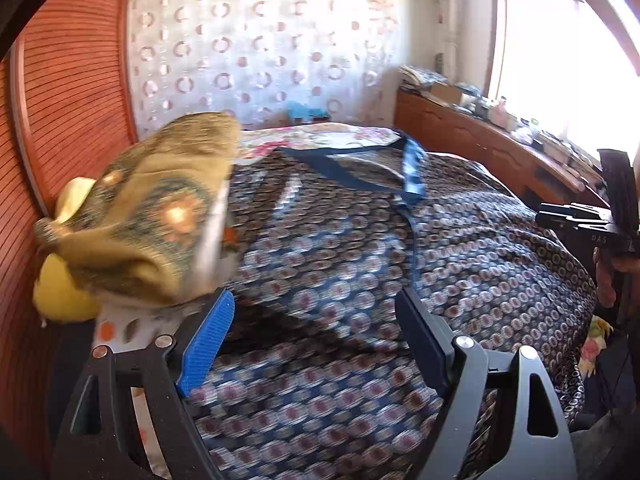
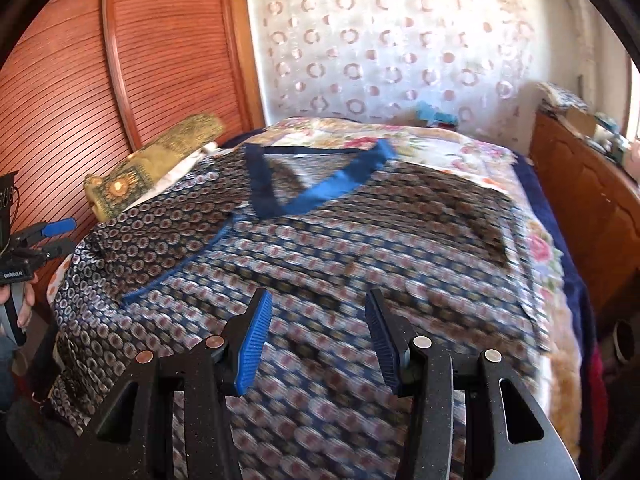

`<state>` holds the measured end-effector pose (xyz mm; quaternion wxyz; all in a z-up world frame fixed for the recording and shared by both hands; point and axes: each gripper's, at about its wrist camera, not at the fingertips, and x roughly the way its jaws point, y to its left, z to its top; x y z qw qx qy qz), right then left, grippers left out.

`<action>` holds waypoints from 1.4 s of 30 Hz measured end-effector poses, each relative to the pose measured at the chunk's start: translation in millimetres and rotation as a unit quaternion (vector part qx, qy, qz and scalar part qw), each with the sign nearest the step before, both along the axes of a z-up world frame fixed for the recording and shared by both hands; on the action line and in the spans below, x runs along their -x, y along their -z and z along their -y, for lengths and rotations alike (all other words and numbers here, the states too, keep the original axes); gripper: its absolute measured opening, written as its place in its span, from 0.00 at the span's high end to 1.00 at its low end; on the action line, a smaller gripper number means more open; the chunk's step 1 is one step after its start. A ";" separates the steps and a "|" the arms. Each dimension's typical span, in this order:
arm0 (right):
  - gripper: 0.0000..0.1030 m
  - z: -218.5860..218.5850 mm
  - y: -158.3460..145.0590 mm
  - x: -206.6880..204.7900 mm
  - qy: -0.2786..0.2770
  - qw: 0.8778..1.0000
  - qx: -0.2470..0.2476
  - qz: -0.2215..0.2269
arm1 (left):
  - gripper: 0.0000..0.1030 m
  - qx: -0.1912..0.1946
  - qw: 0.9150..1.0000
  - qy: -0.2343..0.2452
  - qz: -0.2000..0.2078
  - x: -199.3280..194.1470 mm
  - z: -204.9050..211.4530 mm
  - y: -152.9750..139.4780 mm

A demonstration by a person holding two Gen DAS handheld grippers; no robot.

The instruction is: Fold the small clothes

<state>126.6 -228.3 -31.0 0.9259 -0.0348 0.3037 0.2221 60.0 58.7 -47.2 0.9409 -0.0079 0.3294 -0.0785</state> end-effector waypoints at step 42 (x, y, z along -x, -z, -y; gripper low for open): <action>0.98 149.9 13.1 -53.7 0.107 0.993 -0.041 -0.037 | 0.19 -0.033 0.988 0.129 -0.084 -69.4 132.6 51.5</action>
